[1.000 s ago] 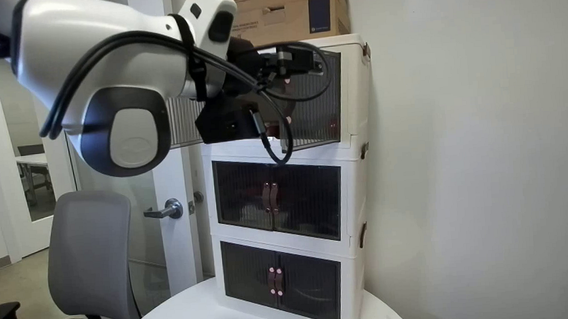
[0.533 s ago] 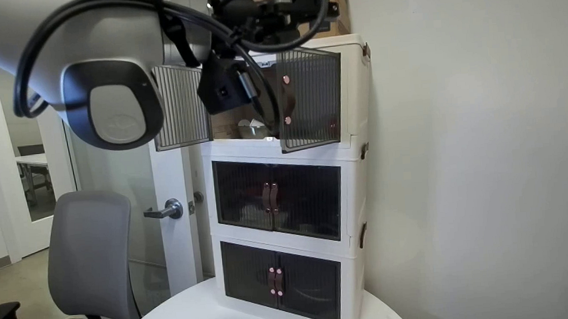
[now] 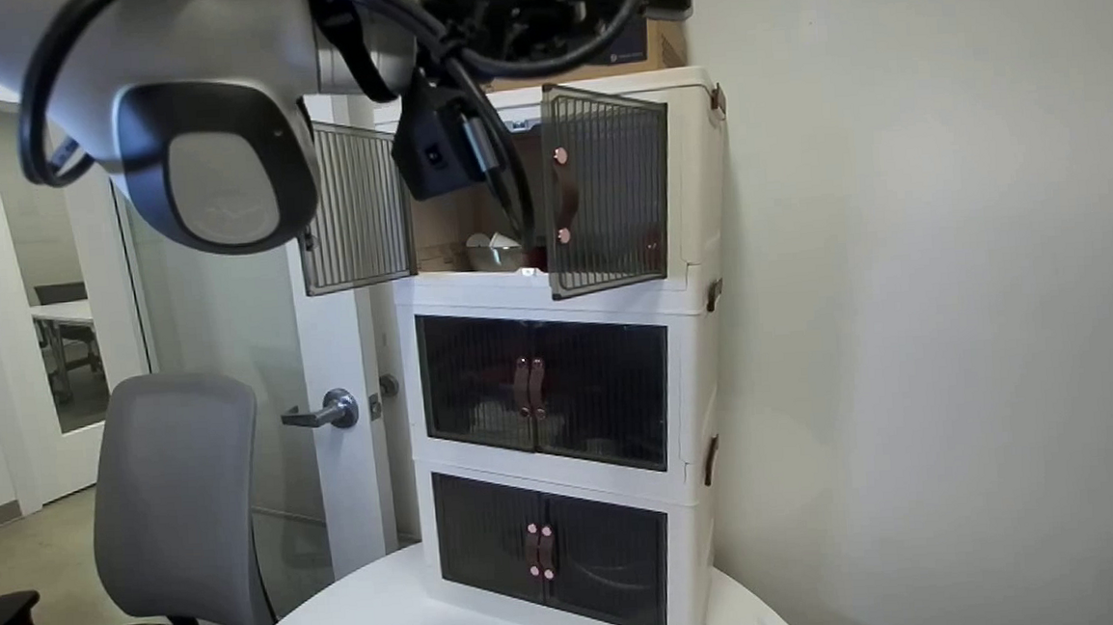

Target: Open the two upper doors of the cabinet

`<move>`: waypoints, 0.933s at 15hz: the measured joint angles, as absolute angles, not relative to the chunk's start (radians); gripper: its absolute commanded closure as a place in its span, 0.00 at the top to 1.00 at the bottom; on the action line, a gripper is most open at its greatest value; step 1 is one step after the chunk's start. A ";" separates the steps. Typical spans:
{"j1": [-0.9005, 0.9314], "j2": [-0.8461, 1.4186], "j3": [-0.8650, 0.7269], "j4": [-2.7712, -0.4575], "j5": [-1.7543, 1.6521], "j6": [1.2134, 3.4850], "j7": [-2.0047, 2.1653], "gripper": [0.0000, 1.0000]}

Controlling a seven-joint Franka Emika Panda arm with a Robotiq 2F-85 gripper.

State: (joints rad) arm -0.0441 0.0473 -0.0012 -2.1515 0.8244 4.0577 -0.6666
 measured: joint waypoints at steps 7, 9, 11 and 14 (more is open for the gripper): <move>0.012 -0.085 0.050 -2.081 0.818 3.706 -0.663 1.00; 0.016 -0.135 0.051 -2.075 0.821 3.556 -0.655 1.00; 0.015 -0.177 0.046 -2.075 0.830 3.406 -0.646 1.00; 0.008 -0.227 0.027 -2.105 0.790 3.203 -0.563 1.00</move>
